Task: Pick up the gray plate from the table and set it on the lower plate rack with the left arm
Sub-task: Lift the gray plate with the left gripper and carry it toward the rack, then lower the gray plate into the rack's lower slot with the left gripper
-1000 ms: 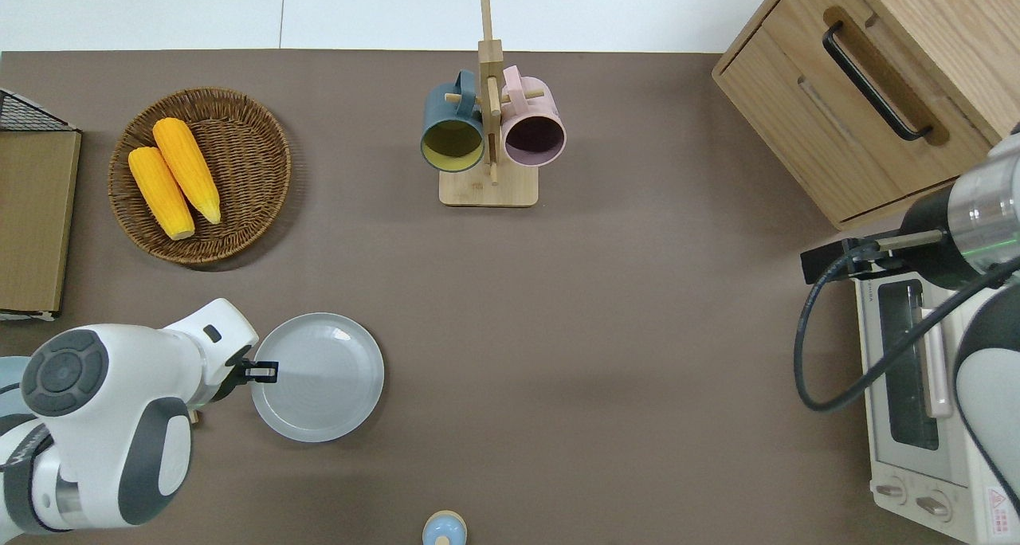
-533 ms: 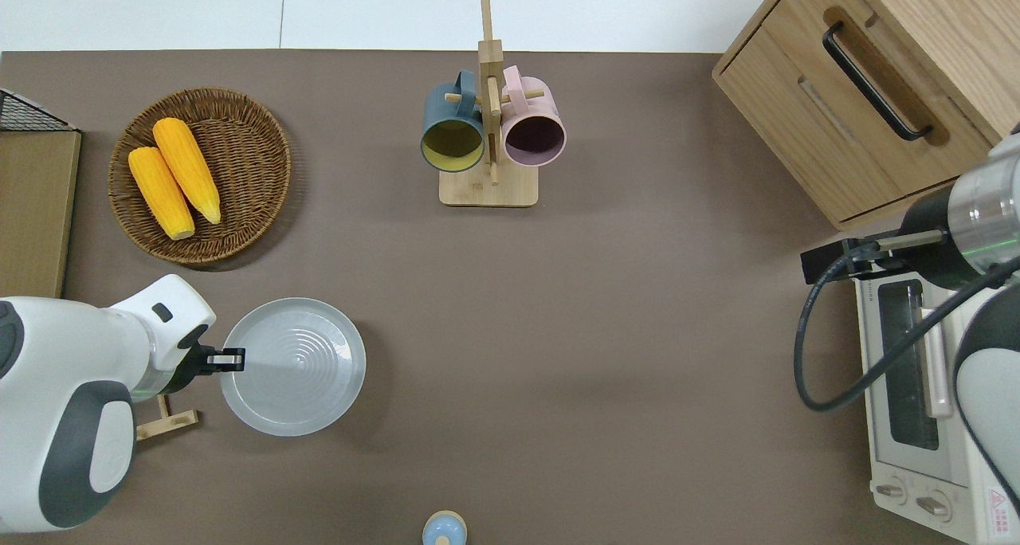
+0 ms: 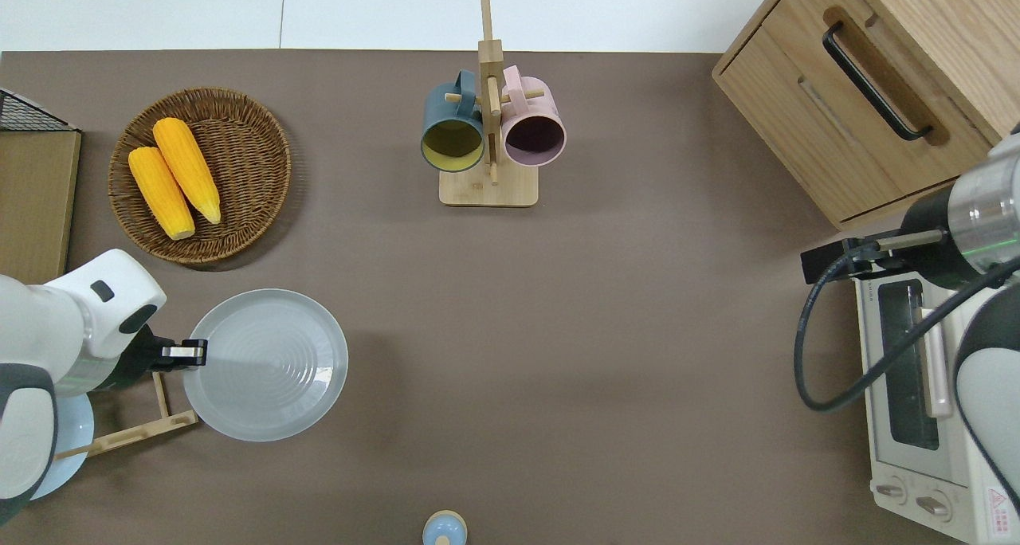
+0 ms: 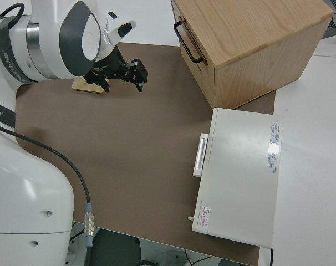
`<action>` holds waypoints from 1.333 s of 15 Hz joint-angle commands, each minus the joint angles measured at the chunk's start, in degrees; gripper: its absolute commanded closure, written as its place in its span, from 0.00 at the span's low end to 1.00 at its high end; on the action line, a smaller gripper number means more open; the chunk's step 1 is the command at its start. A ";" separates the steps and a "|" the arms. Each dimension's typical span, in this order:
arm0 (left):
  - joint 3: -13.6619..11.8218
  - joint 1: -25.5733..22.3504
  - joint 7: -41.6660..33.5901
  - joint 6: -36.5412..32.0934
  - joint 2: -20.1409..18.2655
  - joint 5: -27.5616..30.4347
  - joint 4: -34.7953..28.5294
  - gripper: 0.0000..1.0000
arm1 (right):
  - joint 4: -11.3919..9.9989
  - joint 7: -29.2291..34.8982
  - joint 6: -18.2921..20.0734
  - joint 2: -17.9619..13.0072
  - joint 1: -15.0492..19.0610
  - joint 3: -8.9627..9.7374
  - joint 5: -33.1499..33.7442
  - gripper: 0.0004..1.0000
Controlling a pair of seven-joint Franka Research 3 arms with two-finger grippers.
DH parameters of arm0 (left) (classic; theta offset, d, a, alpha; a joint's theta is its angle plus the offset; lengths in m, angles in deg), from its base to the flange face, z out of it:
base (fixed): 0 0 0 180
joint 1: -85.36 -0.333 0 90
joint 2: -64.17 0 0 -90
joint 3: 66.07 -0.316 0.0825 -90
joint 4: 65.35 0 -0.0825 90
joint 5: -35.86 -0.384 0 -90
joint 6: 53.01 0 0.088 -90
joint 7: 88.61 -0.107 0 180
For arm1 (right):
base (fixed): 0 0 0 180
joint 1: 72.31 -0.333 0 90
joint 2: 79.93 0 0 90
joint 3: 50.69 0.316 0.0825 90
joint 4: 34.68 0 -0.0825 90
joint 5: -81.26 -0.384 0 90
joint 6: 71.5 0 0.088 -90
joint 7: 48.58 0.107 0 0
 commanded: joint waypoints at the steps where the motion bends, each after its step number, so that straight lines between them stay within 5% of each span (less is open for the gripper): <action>1: -1.34 -0.29 0.50 -6.68 0.15 -0.11 5.60 1.00 | 0.53 0.75 0.78 -0.15 1.17 1.08 0.09 0.02; 10: -2.31 -0.20 0.33 -15.75 0.06 -5.90 13.26 1.00 | 0.53 0.75 0.87 -0.07 1.17 1.08 0.09 0.02; 17: -0.65 0.50 1.29 -16.98 -0.38 -20.04 13.26 1.00 | 0.53 0.75 0.87 -0.15 1.17 1.08 0.09 0.02; 20: 2.07 0.59 3.84 -18.91 -0.29 -27.86 13.09 1.00 | 0.53 0.75 0.87 -0.15 1.17 1.08 0.09 0.02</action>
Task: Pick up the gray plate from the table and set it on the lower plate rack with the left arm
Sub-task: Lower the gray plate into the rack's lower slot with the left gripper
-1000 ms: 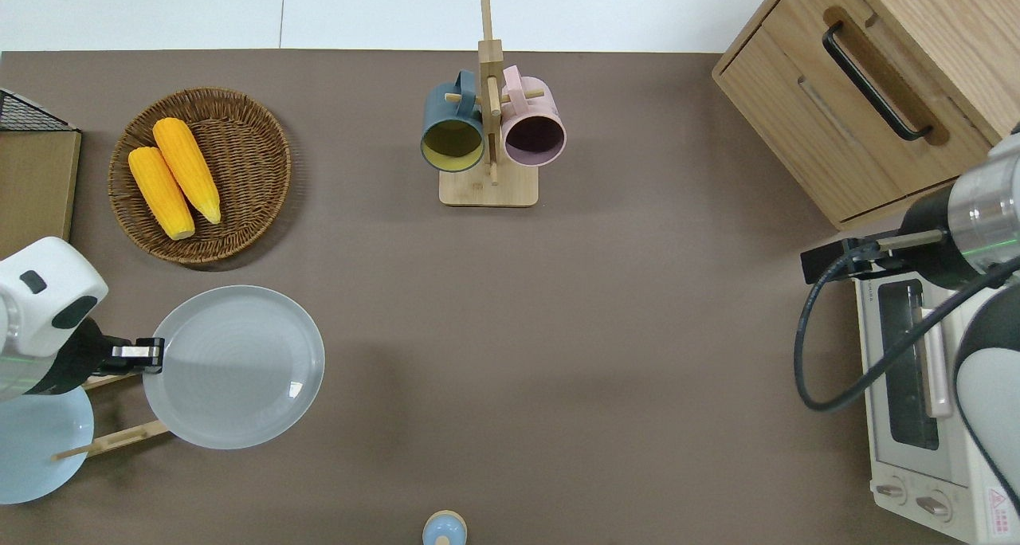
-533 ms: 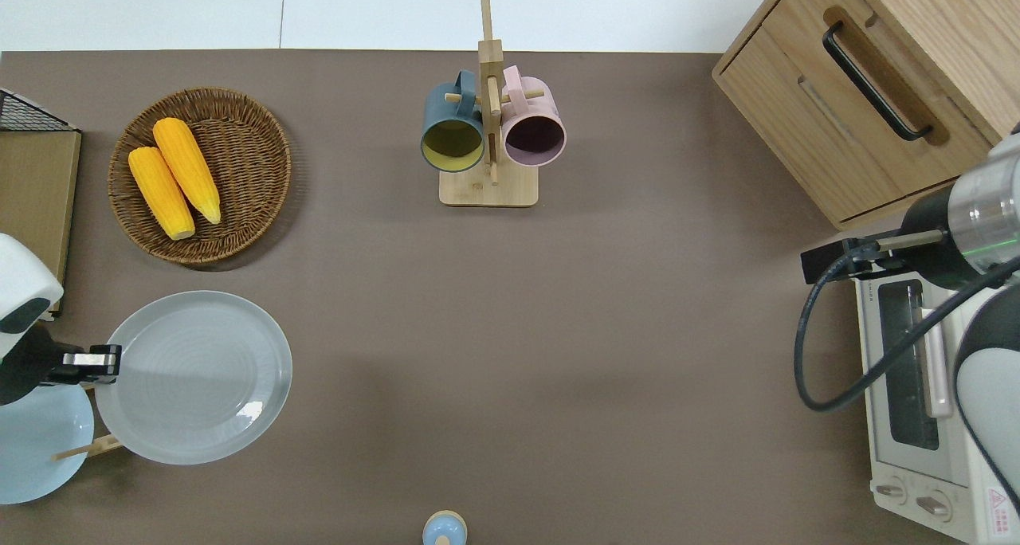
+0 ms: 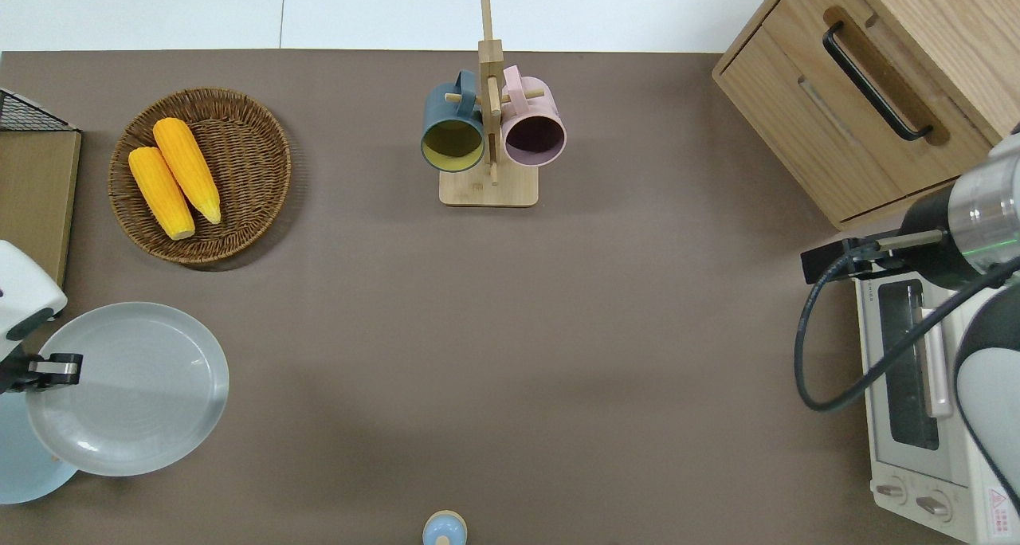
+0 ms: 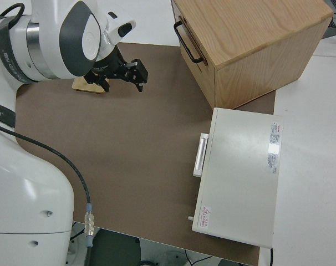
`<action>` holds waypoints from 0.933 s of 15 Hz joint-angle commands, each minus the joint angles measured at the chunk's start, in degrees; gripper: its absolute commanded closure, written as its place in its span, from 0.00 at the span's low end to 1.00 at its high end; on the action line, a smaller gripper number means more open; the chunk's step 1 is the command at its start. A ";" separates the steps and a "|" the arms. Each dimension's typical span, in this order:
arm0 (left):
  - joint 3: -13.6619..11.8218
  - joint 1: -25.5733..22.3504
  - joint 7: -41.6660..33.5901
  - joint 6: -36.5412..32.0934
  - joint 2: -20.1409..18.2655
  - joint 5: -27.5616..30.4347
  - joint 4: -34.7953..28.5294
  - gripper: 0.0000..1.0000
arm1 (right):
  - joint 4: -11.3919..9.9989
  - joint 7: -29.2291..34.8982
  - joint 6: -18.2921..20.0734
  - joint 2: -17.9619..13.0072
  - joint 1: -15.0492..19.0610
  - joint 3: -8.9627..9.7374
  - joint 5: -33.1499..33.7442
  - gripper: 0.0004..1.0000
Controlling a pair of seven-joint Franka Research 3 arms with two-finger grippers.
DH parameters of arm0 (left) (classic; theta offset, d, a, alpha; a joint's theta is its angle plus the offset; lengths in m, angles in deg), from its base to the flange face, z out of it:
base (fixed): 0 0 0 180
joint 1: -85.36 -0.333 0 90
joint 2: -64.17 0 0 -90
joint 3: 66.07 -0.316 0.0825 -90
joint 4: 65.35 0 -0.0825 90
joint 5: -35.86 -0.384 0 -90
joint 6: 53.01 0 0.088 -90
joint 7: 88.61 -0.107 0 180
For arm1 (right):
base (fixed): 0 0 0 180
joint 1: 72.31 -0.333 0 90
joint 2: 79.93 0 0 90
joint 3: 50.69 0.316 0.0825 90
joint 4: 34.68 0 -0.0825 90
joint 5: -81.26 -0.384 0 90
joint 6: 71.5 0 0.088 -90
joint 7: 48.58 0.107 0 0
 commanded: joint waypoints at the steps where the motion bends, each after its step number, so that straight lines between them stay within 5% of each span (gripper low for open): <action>1: 3.27 0.50 3.82 -3.15 0.02 -8.02 0.54 1.00 | 0.53 0.75 0.87 -0.15 1.17 1.08 0.09 0.02; 4: 6.08 0.59 6.20 -4.99 0.55 -14.16 0.01 1.00 | 0.53 0.75 0.87 -0.15 1.17 1.08 0.09 0.02; 14: 9.07 0.68 11.11 -5.70 0.90 -28.94 -7.98 1.00 | 0.53 0.75 0.87 -0.15 1.17 1.08 0.09 0.02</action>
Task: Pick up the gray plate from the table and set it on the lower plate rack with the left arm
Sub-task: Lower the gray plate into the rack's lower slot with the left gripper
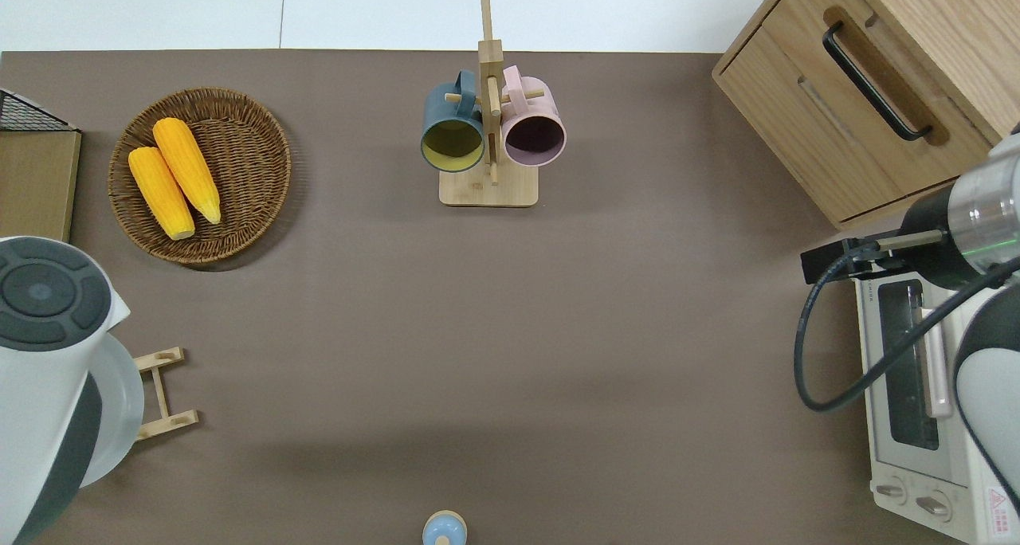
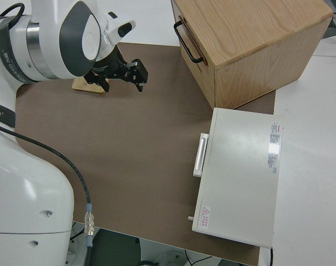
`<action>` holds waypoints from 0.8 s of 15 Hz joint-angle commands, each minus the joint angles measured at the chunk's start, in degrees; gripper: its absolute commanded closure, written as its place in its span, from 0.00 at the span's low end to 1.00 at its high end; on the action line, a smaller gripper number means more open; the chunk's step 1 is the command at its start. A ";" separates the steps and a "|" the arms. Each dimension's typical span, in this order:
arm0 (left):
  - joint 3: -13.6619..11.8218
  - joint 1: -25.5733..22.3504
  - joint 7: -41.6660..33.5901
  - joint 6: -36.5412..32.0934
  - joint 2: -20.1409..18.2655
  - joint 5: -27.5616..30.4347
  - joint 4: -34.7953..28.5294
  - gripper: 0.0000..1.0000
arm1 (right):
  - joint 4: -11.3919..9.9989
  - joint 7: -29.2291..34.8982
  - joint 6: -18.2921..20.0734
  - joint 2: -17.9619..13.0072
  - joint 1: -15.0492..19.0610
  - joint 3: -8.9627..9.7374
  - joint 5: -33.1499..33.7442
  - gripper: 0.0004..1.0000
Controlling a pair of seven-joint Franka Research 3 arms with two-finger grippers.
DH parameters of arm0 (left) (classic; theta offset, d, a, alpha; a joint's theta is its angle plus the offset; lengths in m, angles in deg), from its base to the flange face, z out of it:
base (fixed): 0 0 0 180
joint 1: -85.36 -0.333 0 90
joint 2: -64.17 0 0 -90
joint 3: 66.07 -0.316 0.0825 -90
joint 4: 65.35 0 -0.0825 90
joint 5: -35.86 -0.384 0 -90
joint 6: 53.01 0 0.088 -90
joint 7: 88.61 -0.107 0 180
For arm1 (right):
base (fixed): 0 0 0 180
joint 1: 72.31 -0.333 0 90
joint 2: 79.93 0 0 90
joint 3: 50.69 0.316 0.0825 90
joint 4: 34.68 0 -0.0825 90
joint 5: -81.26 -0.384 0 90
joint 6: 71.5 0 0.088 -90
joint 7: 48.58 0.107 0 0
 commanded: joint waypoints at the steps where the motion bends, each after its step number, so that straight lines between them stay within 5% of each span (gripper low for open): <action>1: 1.40 0.55 4.97 -0.81 -0.04 -5.15 -4.92 1.00 | 0.53 0.75 0.86 -0.15 1.17 1.08 0.09 0.02; 12: 3.16 1.25 18.77 -0.81 4.88 -7.88 -11.61 1.00 | 0.53 0.75 0.86 -0.15 1.17 1.08 0.09 0.02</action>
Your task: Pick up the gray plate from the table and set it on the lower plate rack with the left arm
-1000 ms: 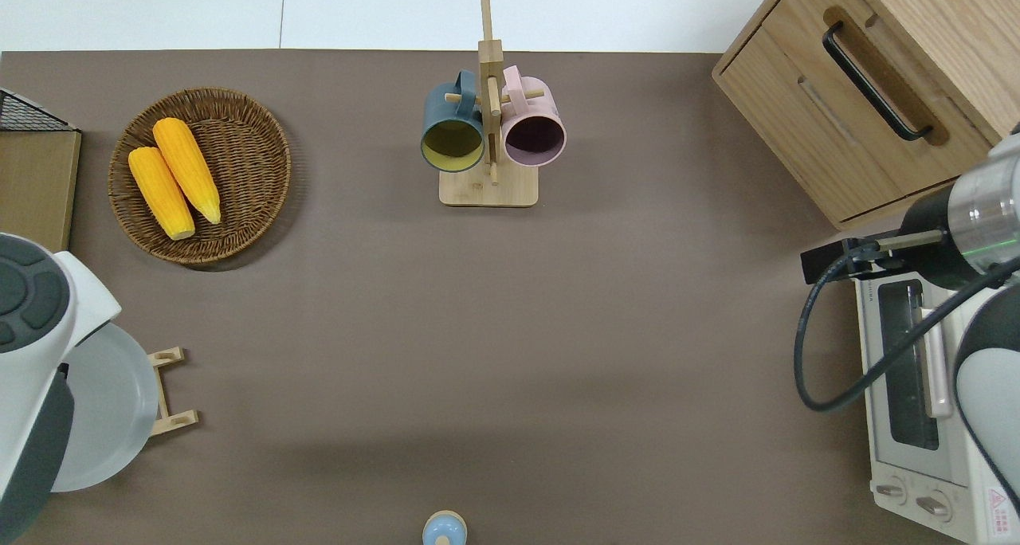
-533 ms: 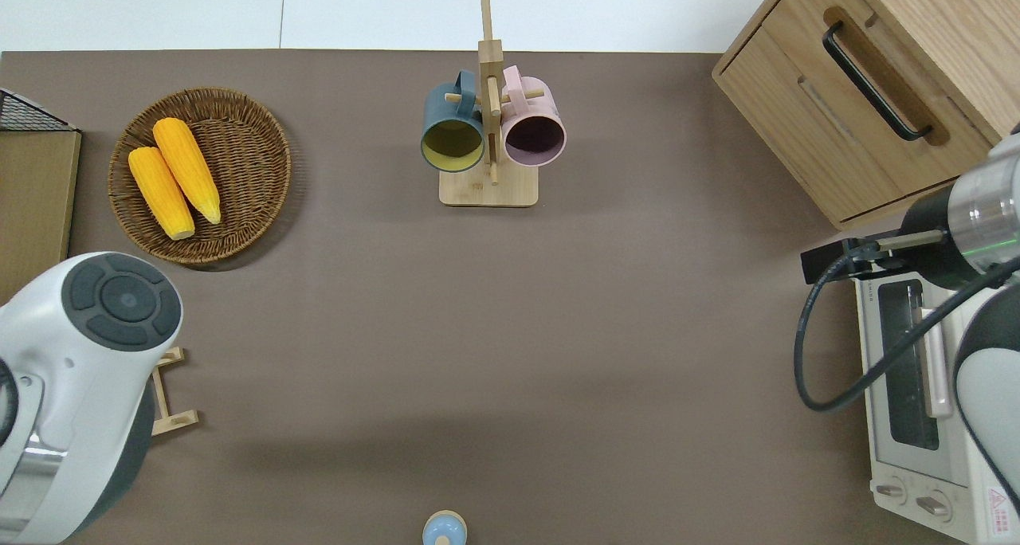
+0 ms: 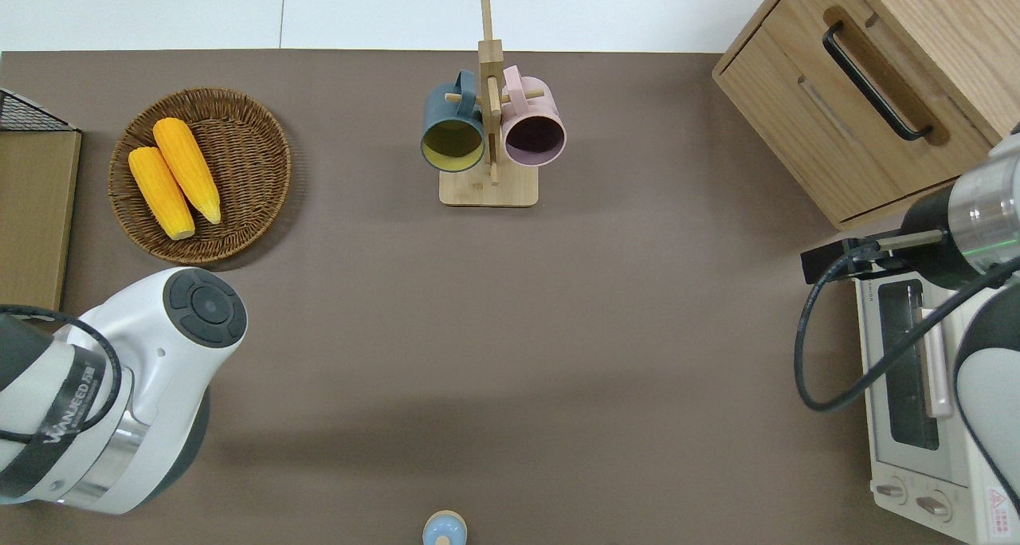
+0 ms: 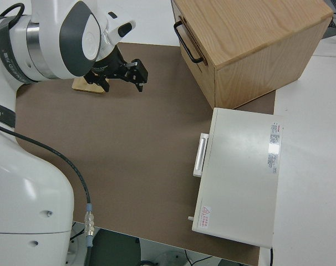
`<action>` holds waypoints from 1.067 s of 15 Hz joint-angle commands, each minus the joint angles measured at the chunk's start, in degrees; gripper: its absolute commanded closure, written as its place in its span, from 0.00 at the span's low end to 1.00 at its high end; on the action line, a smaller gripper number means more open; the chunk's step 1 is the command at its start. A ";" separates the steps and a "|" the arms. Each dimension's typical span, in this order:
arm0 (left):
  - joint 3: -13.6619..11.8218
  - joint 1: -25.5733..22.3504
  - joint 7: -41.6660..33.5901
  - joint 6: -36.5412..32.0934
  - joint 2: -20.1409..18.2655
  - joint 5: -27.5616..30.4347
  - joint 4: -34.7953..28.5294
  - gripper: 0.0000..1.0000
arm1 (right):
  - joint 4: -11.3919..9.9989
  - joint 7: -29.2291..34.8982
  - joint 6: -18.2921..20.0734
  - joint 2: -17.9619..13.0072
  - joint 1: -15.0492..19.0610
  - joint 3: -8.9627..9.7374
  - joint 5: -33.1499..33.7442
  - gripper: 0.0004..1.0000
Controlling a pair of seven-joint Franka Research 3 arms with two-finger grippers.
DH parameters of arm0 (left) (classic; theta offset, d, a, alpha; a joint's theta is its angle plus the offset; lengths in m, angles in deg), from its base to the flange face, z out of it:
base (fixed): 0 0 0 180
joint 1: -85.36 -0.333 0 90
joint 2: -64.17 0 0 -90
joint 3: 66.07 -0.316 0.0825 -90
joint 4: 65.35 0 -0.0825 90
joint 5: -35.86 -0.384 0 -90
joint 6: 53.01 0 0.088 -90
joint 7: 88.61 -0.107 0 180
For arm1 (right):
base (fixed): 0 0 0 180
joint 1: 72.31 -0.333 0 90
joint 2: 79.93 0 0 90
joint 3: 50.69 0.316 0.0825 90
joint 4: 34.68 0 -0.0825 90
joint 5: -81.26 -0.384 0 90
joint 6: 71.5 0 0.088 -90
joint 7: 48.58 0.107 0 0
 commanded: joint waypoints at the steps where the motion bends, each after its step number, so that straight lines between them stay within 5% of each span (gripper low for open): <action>1: 0.06 1.46 5.60 -0.77 2.20 -1.62 -1.79 1.00 | 0.53 0.75 0.86 -0.15 1.17 1.08 0.09 0.02; 16: 0.06 2.87 11.42 -0.69 6.16 -4.00 -4.08 1.00 | 0.53 0.75 0.78 -0.15 1.17 1.08 0.09 0.02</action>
